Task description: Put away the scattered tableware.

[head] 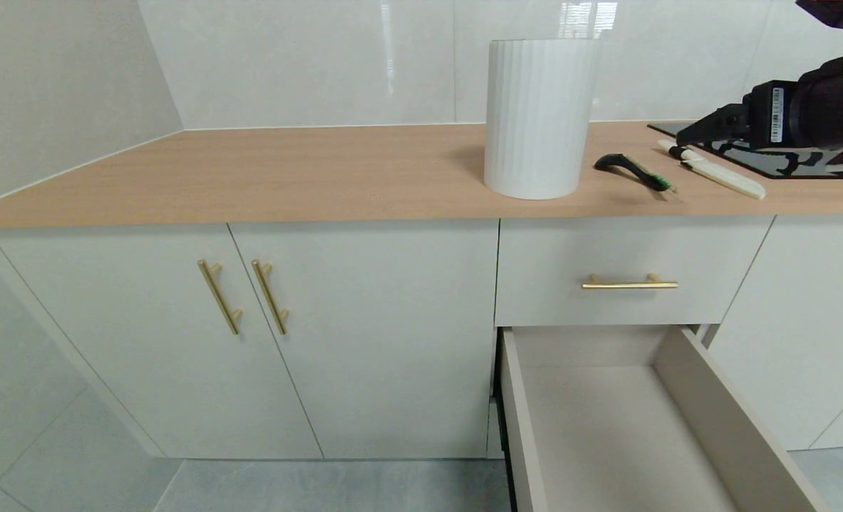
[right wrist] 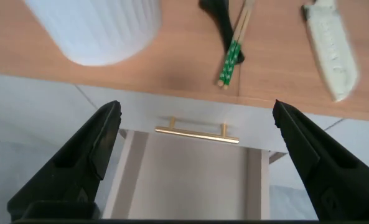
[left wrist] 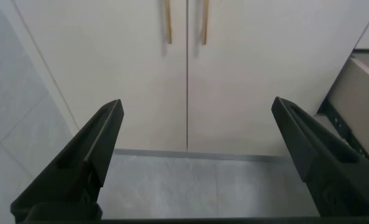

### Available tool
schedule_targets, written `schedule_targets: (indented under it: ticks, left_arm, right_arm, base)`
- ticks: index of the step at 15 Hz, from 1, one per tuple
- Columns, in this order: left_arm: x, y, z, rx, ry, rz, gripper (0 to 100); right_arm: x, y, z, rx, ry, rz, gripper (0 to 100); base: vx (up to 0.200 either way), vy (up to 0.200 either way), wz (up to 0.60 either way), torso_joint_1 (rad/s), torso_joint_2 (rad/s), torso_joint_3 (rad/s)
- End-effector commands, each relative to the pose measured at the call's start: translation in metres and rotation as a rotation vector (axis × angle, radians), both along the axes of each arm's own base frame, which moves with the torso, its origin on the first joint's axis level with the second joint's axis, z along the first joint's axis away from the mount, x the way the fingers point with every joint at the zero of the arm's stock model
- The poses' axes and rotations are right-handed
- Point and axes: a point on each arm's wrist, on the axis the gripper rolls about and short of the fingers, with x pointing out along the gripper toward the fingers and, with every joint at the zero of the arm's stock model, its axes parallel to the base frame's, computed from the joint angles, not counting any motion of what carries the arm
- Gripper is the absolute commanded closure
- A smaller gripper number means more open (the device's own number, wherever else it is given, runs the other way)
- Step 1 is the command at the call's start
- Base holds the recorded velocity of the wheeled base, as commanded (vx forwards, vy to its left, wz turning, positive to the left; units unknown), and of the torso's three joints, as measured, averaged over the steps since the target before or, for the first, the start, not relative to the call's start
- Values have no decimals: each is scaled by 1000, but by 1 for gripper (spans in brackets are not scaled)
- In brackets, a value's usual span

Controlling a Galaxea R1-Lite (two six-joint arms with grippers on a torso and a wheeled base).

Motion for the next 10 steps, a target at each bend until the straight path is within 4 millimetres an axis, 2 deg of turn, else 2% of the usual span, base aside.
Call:
schedule_targets:
  ticks: [1,5,10]
  left_arm:
    - [0,0,0,0,2,1,0]
    - [0,0,0,0,2,1,0]
    - [0,0,0,0,2,1,0]
  right_arm:
    - [39,5,-7,23,83,-71,0]
    - [69,10,-38,-21,169,-150,0]
    - [82,13,-45,-17,143,-174,0]
  base:
    - [0,0,0,-7,-80,-2]
    - [0,0,0,0,0,0]
    - [0,0,0,0,0,0]
